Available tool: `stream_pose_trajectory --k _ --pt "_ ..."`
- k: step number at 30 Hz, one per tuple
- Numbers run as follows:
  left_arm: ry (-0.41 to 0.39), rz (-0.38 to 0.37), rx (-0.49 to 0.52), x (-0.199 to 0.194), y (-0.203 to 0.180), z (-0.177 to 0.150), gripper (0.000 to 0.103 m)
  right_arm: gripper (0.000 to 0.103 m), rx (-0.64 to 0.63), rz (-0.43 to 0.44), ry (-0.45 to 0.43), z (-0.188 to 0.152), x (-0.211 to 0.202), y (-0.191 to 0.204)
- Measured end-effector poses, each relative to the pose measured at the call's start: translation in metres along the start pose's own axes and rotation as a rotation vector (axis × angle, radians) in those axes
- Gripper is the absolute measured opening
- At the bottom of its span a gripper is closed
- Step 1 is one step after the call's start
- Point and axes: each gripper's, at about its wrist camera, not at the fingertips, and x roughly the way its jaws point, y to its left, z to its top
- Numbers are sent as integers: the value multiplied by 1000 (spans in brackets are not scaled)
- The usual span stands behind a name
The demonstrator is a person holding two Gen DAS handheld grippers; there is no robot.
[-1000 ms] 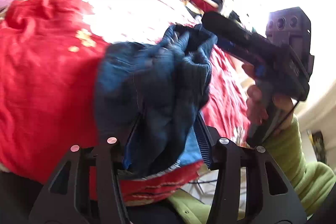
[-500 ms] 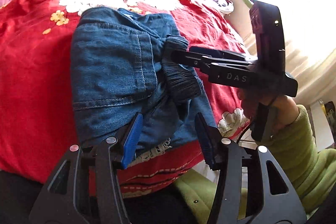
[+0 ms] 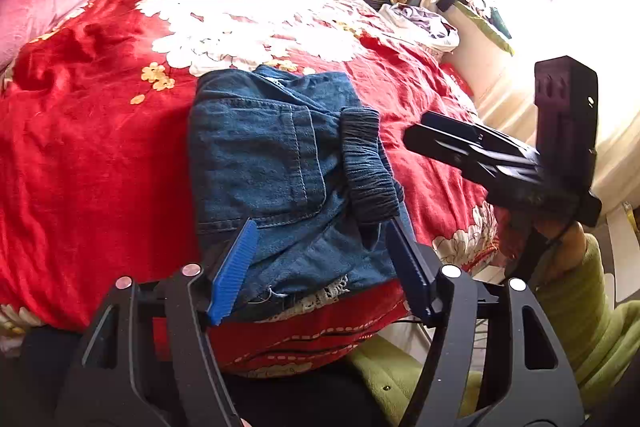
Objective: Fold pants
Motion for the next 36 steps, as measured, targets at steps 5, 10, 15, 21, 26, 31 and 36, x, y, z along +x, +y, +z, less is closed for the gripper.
stream_pose_trajectory --k 5,10,15,21,26,31,36 --pt "-12 18 -4 -7 4 2 66 83 -27 -29 -37 -9 -18 9" --pt "-18 35 -18 -8 11 3 71 83 -95 -53 -37 -20 -31 21" --pt "-19 55 -32 -8 19 3 75 83 -157 -51 -17 -34 -37 33" --pt "-36 109 -76 -16 44 5 78 83 -232 4 7 -47 -37 57" --pt "-74 142 -113 -32 67 8 74 83 -330 101 52 -56 -24 89" --pt "-64 116 -95 -29 69 19 45 70 -455 134 72 -60 -3 119" --pt "2 40 -59 -1 56 35 30 47 -559 117 96 -59 19 131"
